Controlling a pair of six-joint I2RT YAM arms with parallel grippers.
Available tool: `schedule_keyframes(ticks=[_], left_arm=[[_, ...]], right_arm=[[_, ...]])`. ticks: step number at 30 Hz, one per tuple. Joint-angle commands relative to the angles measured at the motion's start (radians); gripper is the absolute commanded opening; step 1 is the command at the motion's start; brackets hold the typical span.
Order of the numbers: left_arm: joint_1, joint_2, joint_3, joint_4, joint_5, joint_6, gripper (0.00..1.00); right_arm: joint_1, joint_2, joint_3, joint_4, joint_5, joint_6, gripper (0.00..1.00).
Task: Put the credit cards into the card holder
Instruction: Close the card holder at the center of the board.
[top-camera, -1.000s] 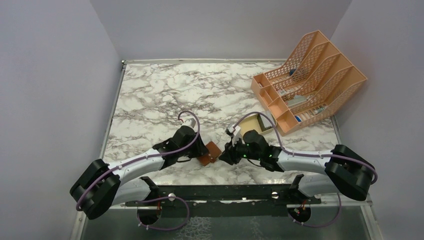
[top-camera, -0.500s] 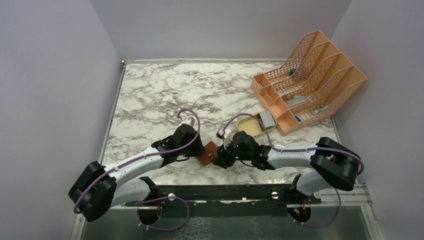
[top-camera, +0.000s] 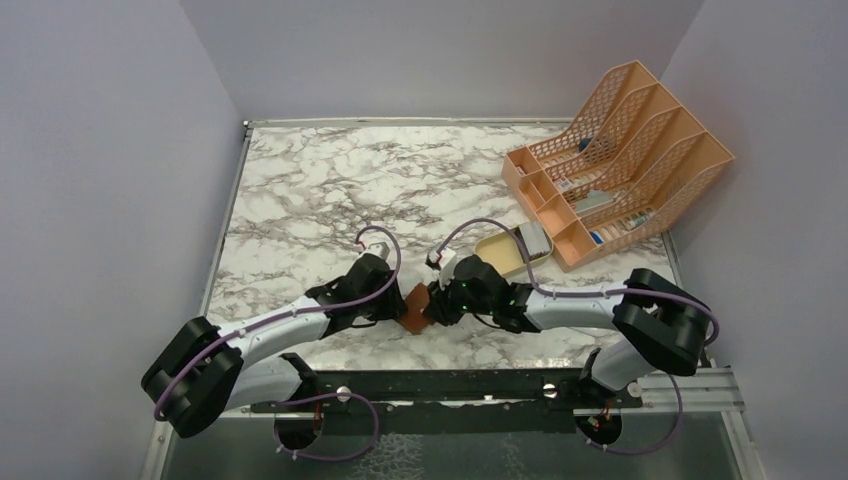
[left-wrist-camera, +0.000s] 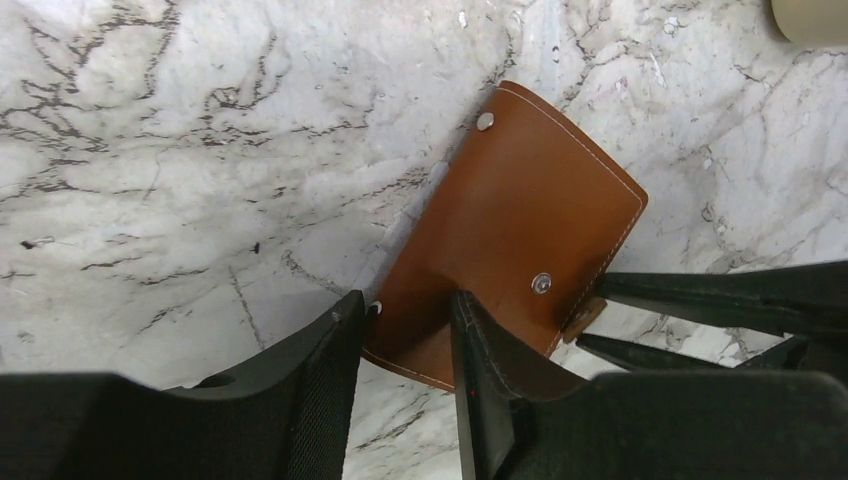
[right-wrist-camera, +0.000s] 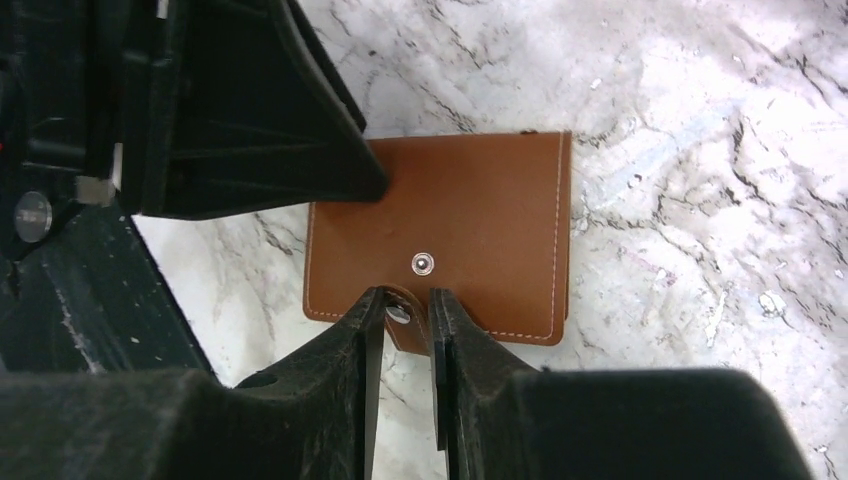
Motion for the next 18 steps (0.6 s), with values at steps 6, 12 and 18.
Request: schedule_keyframes(ticks=[6,12,18], left_arm=[[0.000,-0.003,-0.086,0.144,0.167,-0.155,0.33],[-0.017,-0.024,-0.144,0.280,0.239,-0.267,0.31],[-0.019,-0.034,-0.133,0.312,0.246,-0.276,0.34]], right_arm=[[0.006,0.055,0.045,-0.097,0.110,-0.001,0.23],[0.005,-0.016,0.101,-0.275,0.177,0.084,0.34],[0.006,-0.150,0.058,-0.357,0.247,0.263,0.37]])
